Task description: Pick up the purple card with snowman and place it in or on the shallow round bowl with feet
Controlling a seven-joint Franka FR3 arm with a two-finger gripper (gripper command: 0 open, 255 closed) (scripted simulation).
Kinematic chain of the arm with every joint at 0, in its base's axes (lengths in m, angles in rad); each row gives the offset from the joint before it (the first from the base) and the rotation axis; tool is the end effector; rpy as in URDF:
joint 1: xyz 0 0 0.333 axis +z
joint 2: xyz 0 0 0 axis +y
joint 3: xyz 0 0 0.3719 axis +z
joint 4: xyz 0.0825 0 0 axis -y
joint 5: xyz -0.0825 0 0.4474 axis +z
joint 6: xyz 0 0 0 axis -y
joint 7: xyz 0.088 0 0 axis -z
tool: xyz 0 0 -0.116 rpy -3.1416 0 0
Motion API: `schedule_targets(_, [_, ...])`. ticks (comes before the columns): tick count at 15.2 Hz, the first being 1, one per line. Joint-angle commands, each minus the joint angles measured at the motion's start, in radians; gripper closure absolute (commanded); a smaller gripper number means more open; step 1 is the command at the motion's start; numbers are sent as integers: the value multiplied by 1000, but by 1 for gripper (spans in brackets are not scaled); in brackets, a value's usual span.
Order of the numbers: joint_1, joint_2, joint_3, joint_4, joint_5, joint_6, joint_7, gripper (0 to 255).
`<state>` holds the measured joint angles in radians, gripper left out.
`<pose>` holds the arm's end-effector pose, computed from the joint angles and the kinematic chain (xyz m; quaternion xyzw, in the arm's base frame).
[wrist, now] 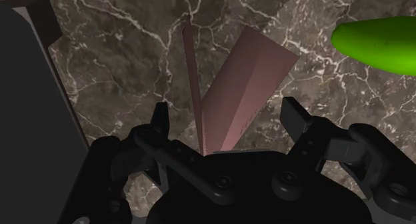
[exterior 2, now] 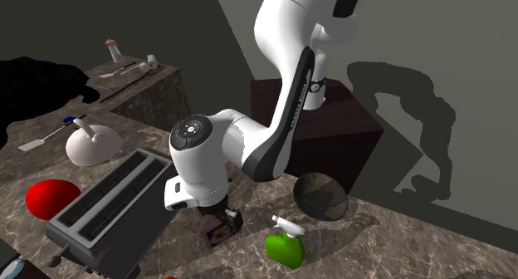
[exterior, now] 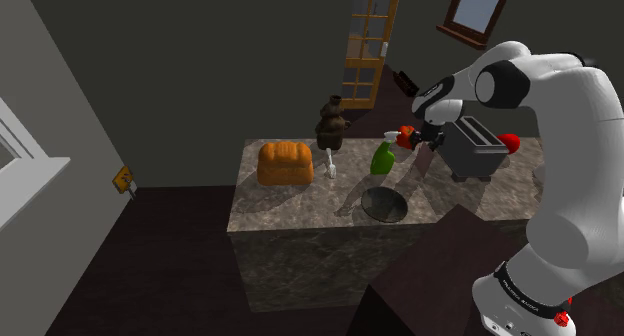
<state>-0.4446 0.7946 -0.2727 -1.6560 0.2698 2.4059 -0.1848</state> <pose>0.5890 -0.4795 0.1402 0.9465 -0.3226 -0.0056 0.0053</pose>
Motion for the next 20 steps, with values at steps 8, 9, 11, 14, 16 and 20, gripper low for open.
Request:
schedule_targets(8, [-2,6,1,4,1,2,-1,255])
schedule_targets(9, [-2,6,1,4,1,2,-1,255])
schedule_targets(11, [-2,6,1,4,1,2,-1,255])
schedule_targets(14, [-2,6,1,4,1,2,-1,255])
schedule_targets(16, [-2,6,1,4,1,2,-1,255])
schedule_targets(20, [6,-35,-9,-7,-9,-28,4,255])
